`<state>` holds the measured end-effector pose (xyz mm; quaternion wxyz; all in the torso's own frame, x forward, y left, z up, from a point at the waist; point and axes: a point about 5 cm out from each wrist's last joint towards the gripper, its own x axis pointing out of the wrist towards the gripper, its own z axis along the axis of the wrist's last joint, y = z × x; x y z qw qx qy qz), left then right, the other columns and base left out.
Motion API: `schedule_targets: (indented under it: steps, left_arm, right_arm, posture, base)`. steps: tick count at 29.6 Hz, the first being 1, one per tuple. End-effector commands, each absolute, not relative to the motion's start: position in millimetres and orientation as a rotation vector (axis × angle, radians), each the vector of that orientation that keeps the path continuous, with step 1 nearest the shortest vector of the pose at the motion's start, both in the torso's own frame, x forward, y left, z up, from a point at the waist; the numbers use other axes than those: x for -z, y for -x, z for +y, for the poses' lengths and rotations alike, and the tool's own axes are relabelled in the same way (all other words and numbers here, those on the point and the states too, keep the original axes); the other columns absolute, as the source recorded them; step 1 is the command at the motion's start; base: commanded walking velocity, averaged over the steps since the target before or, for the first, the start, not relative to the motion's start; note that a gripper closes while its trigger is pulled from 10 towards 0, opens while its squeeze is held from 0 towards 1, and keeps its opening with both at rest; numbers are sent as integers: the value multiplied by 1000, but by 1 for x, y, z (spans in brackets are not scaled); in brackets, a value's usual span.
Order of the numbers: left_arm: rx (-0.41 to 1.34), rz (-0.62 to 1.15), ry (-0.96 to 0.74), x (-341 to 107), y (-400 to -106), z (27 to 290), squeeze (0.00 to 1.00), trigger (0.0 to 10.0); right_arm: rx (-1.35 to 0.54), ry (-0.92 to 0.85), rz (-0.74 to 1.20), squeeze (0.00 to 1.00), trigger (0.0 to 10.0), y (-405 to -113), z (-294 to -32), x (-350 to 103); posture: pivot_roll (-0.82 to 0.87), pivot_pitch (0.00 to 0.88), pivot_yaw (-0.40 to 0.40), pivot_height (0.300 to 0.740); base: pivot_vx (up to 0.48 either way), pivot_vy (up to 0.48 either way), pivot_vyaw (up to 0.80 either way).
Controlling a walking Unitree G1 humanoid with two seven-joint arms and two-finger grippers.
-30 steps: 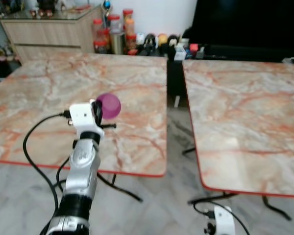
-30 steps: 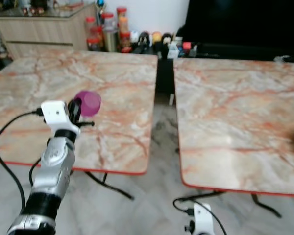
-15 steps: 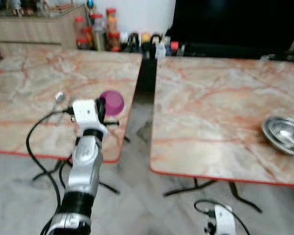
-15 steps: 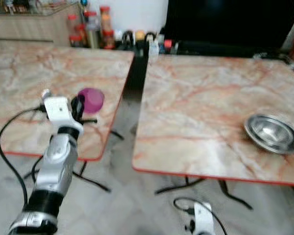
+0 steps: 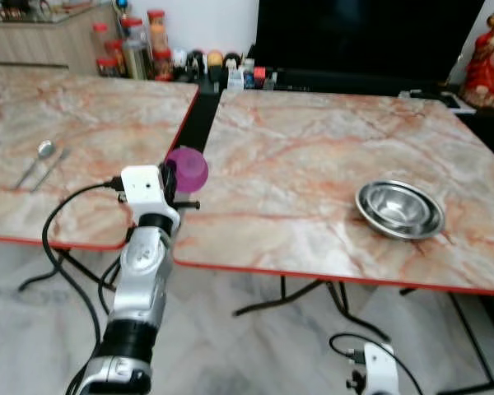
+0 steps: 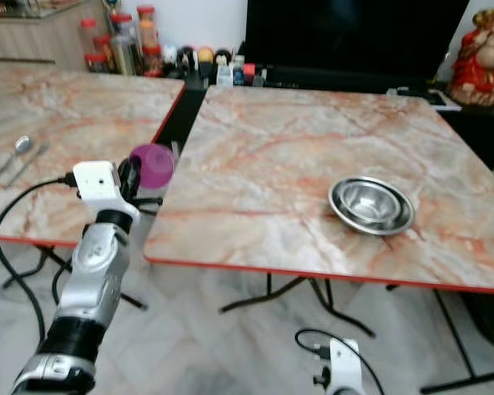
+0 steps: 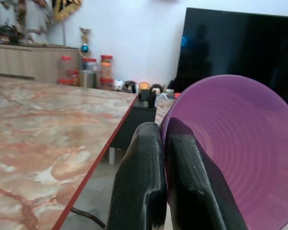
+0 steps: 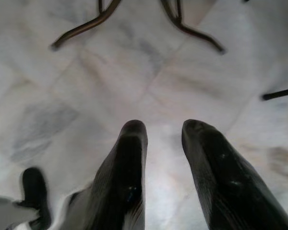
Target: Setting the table
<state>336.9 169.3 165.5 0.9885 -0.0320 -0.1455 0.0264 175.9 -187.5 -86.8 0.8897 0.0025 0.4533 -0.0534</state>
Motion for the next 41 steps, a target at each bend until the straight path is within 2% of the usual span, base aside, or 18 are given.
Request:
schedule_targets:
  steps: [1, 17, 36, 41]
  left_arm:
    - [-22, -305, 66, -171, -339, 159, 0, 10000]
    - [-16, -291, 73, -169, -341, 157, 0, 10000]
    - [-79, -265, 108, -166, -342, 172, 0, 10000]
    - [-95, -266, 102, -167, -343, 176, 0, 10000]
  right_arm:
    - [130, 5, 936, 0, 10000, -177, -195, 85]
    - [129, 5, 936, 0, 10000, -176, -196, 86]
    - [111, 26, 931, 0, 10000, -178, -196, 84]
    - [97, 31, 928, 0, 10000, -179, -194, 84]
  posture:
    - [-6, 0, -20, 740]
    - [-8, 0, -24, 740]
    - [-3, 0, -32, 740]
    - [-3, 0, -30, 740]
  base:
    - [0, -442, 0]
    - [0, -420, 0]
    - [0, 0, 0]
    - [311, 0, 730]
